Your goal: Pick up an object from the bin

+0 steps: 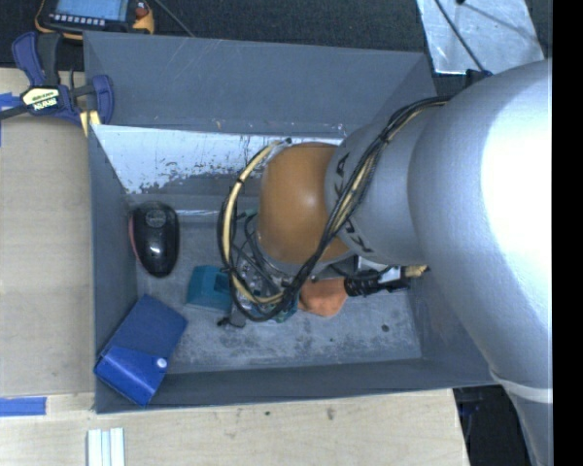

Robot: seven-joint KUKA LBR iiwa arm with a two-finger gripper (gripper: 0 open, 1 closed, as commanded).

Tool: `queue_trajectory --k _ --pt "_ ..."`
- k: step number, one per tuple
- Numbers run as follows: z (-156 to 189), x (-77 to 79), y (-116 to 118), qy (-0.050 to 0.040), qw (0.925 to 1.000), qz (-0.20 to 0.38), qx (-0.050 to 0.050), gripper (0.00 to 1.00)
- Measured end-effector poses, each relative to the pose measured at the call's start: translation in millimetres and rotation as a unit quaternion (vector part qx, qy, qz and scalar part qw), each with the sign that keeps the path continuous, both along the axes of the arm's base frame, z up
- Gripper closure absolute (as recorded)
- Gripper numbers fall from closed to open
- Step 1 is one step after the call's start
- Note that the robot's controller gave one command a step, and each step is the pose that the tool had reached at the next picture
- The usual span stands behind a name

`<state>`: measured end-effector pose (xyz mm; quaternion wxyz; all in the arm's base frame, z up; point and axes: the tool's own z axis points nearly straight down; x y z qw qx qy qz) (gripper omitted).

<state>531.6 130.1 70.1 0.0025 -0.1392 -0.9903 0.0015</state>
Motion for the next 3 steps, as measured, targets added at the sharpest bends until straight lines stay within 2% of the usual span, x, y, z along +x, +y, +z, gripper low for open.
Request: queue_trajectory --k 1,2,3 --pt "29 14.2 4 0.0001 0.9999 0.012 0.0 1.0" --pt "46 23.3 -9 -0.002 1.0 0.009 0.001 1.0" --pt "19 42.3 -5 -0.0042 0.9999 0.011 0.001 1.0"
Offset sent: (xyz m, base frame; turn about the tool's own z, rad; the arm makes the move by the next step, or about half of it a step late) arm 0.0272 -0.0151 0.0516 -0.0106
